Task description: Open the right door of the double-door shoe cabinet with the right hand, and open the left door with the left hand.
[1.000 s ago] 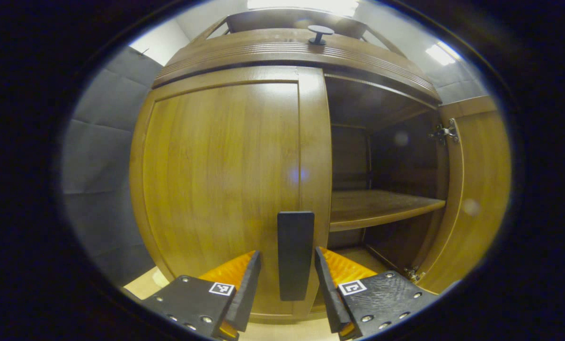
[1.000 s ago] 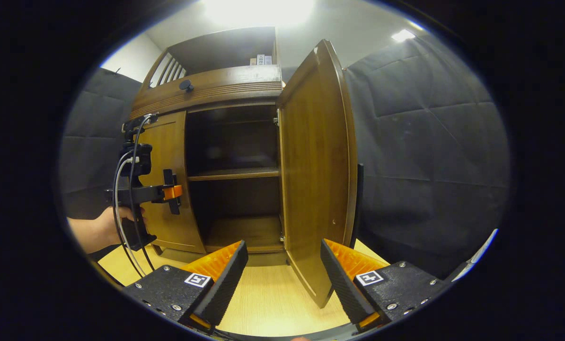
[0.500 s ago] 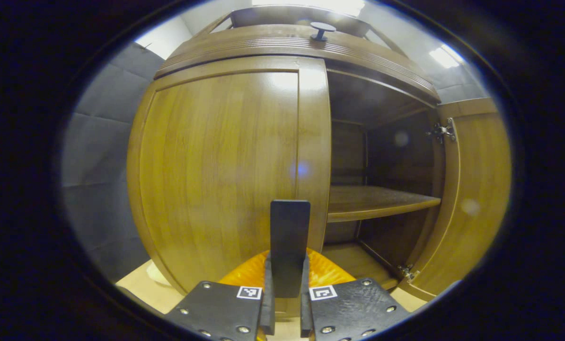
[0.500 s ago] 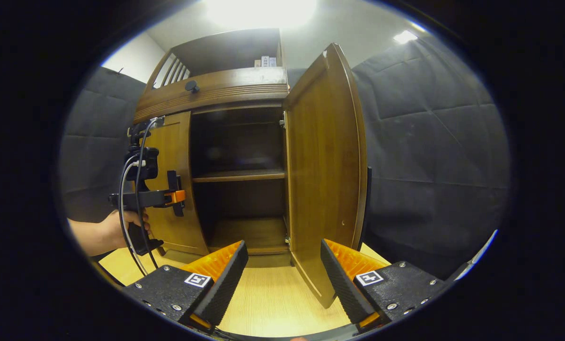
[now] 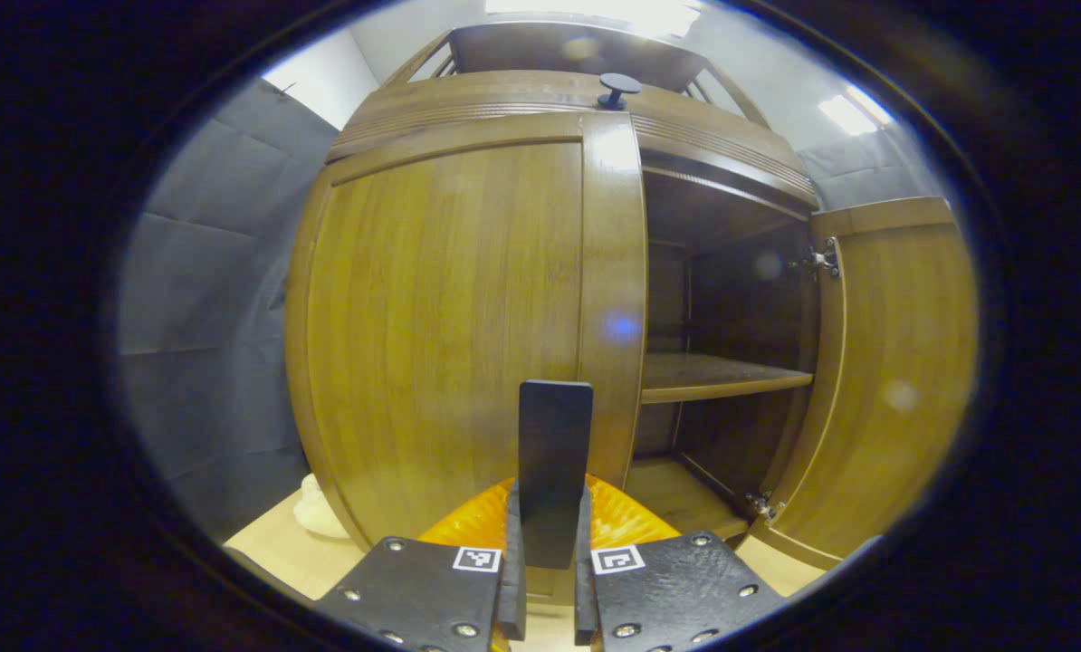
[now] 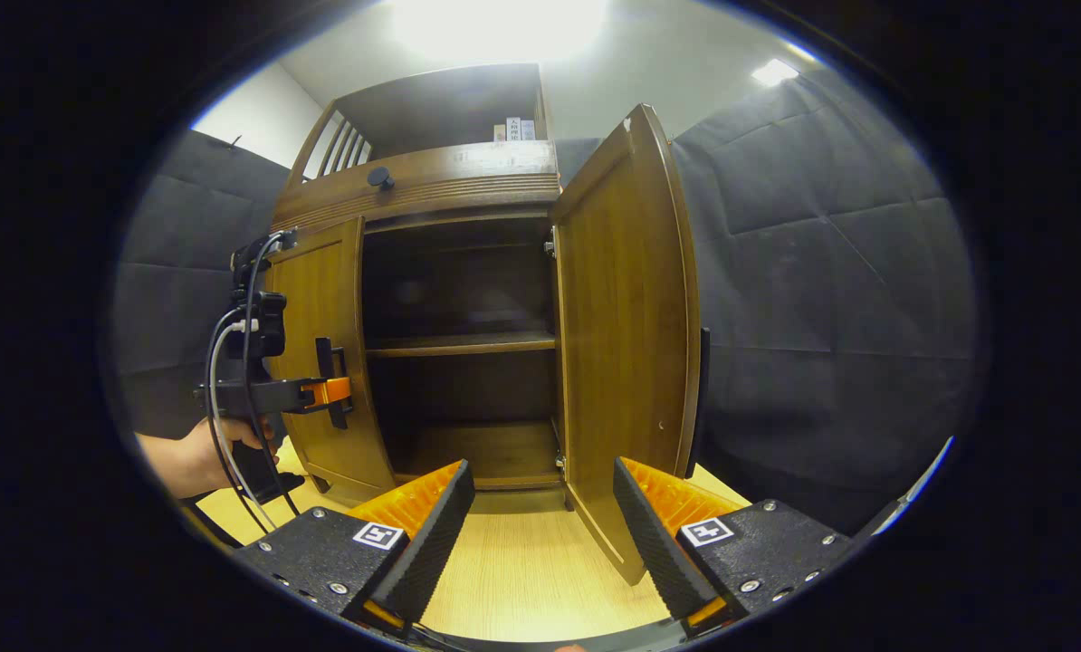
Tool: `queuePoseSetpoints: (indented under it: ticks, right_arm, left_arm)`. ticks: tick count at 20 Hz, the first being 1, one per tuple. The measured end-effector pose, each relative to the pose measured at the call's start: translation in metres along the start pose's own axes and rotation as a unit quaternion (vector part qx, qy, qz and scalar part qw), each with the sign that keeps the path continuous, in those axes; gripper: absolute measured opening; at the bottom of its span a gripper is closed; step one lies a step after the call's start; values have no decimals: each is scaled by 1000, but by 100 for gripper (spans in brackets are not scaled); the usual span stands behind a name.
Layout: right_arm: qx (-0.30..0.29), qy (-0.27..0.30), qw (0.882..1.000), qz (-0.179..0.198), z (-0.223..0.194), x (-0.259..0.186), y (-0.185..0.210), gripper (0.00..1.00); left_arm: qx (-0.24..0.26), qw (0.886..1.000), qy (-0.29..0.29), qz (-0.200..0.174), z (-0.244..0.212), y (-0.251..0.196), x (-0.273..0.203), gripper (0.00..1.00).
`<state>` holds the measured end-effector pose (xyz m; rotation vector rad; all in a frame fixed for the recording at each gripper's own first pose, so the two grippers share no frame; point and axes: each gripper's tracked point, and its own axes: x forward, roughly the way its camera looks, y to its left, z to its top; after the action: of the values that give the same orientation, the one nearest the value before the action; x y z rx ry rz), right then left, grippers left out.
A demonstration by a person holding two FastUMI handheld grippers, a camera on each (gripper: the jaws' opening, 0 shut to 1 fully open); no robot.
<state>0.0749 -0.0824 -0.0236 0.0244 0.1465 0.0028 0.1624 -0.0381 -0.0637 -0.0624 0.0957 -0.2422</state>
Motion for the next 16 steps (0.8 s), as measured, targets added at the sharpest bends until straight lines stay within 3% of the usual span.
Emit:
queuePoseSetpoints:
  ticks: [1,2,3,10,16]
  right_arm:
    - [0,0,1000,1,1,0,0,95]
    - [1,0,1000,3,1,-1,1,95]
    - [2,-1,1000,6,2,-1,2,95]
    - [-5,-3,1000,26,1,-3,4,95]
    - [-10,-7,999,43,1,-4,8,95]
  left_arm:
    - [-1,1000,0,-1,0,0,1,22]
    - [-1,1000,1,-1,1,0,-1,17]
    - [-2,1000,2,-2,2,0,-1,22]
    - [-8,1000,3,5,1,1,-3,26]
    - [-8,1000,1,22,2,3,-2,18]
